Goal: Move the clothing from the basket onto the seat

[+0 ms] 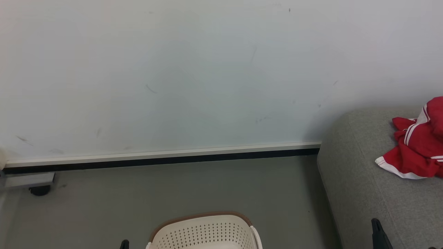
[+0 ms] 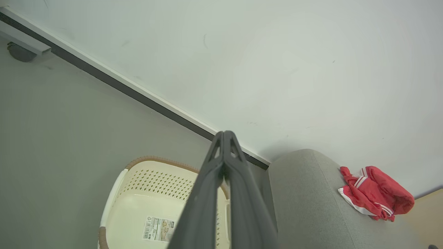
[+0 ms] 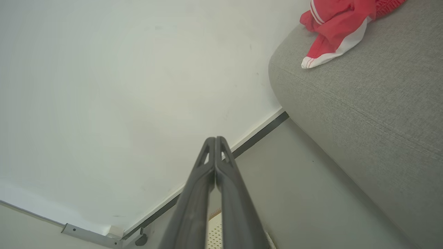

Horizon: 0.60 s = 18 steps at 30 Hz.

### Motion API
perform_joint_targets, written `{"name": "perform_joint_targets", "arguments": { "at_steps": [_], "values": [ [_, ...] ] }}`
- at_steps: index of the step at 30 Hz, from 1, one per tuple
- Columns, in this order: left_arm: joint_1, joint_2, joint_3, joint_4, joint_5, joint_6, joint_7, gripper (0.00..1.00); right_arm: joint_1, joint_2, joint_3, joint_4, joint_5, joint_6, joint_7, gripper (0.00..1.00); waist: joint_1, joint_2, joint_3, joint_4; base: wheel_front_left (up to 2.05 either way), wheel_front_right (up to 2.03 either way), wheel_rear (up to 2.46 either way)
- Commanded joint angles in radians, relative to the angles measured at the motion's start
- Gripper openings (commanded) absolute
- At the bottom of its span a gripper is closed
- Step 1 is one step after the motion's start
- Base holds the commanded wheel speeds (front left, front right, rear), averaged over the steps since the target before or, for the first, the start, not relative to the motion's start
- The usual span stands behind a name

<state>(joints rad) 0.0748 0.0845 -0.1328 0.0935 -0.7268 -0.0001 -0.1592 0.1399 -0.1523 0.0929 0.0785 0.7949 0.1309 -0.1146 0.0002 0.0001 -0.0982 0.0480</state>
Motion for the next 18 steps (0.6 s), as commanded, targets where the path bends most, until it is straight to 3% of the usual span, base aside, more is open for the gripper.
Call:
{"name": "perform_joint_targets", "arguments": {
  "at_steps": [1, 18],
  "values": [
    [-0.031, -0.001, 0.004, 0.000, -0.045, -0.009, 0.004, 0.00, -0.026, 0.000, -0.016, -0.009, 0.040, 0.000, 0.009, 0.00, -0.0001, -0.0001, 0.002, -0.001, 0.00, 0.00, 0.00],
    [-0.089, -0.009, 0.008, 0.052, -0.271, -0.042, 0.044, 0.00, -0.058, 0.014, -0.106, 0.013, 0.257, 0.000, 0.081, 0.00, -0.0001, -0.0001, 0.022, -0.010, 0.00, 0.00, 0.00]
  ]
}}
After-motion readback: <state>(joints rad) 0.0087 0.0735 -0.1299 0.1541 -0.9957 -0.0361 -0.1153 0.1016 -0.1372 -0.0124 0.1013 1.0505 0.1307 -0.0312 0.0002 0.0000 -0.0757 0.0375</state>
